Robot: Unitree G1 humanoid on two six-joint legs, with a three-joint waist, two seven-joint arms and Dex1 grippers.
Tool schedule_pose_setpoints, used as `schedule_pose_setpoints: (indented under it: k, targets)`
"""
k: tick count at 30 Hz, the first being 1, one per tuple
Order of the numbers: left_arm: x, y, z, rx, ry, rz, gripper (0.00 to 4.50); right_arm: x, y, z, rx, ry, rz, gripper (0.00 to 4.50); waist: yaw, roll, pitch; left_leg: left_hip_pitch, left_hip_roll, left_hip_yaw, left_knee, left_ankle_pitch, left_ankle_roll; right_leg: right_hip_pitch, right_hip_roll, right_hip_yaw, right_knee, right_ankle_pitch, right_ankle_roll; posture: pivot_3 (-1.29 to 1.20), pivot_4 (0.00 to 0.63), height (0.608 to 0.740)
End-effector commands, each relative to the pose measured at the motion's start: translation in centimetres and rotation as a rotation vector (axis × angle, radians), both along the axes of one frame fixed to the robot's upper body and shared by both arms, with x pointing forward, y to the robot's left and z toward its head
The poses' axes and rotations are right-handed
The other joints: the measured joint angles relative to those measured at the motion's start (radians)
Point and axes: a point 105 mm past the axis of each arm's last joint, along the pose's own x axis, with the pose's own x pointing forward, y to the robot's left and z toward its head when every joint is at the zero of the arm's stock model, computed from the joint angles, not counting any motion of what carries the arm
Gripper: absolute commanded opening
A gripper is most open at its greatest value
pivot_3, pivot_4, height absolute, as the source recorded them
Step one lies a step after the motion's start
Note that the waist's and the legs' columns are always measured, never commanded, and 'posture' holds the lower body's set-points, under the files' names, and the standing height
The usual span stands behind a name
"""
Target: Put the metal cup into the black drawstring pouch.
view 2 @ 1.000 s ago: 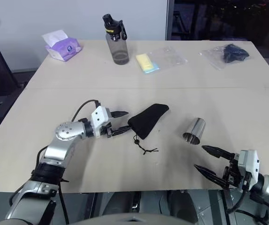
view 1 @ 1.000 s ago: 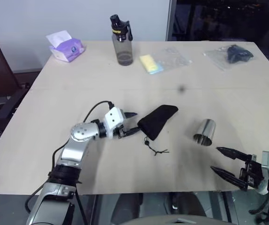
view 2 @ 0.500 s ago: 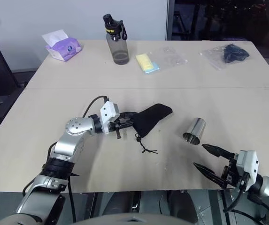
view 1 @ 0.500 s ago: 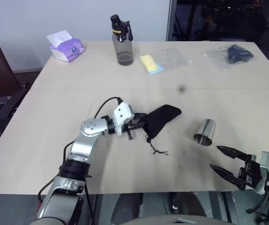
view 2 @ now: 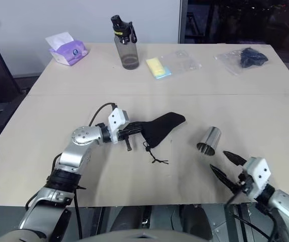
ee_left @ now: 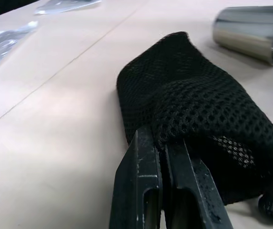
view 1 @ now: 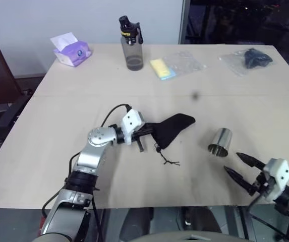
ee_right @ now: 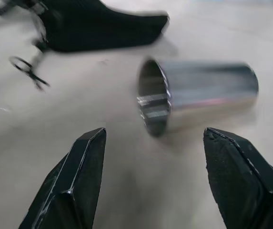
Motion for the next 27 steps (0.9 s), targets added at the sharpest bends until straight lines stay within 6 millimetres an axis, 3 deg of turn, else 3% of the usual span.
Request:
schedule_pose_setpoints:
  k: [1, 8, 11, 16, 21, 27]
  targets:
    - [0.2, -0.4, 1.3, -0.002, -0.054, 0.015, 0.09, 2.0, -0.4, 0.0, -0.04, -0.065, -0.135, 3.3, -0.002, 0.0, 0.0, 0.0, 0.0, 0.0, 0.0, 0.0, 0.0, 0.0, 0.0, 0.0, 0.0, 0.0, 0.0, 0.0, 0.15, 0.74]
    - [0.2, -0.1, 0.9, 0.014, -0.041, 0.052, 0.09, 4.9, -0.6, -0.9, 0.007, -0.086, -0.333, 3.3, -0.001, 0.0, 0.0, 0.0, 0.0, 0.0, 0.0, 0.0, 0.0, 0.0, 0.0, 0.0, 0.0, 0.0, -0.001, 0.0, 0.15, 0.74]
    - [0.4, 0.1, 0.6, 0.037, -0.05, 0.084, 0.0, 5.9, -1.2, -0.7, 0.062, -0.1, -0.418, 2.42, -0.001, 0.0, 0.0, 0.0, 0.0, 0.0, 0.0, 0.0, 0.0, 0.0, 0.0, 0.0, 0.0, 0.001, -0.002, 0.0, 0.15, 0.74]
    - [0.8, 0.4, 0.8, 0.034, -0.052, 0.14, 0.0, 6.2, -1.0, -0.6, 0.078, -0.103, -0.416, 0.06, -0.001, 0.0, 0.0, 0.0, 0.0, -0.001, 0.0, 0.0, 0.0, 0.0, 0.0, 0.0, 0.001, 0.001, -0.002, 0.0, 0.15, 0.74]
    - [1.7, 0.4, 2.3, -0.008, -0.048, 0.212, 0.0, 7.0, -0.5, 1.3, 0.072, -0.165, -0.35, 0.06, -0.001, 0.0, 0.0, 0.0, -0.001, -0.001, 0.0, 0.0, 0.0, 0.0, 0.0, 0.0, 0.001, 0.001, -0.002, 0.0, 0.15, 0.74]
    - [4.3, 0.1, 5.8, -0.082, -0.073, 0.36, 0.0, 8.2, 3.4, 4.8, 0.027, -0.259, -0.128, 0.06, -0.006, -0.001, 0.0, 0.0, -0.001, -0.001, 0.001, 0.0, 0.0, 0.0, 0.001, 0.0, 0.001, 0.0, 0.0, 0.0, 0.15, 0.74]
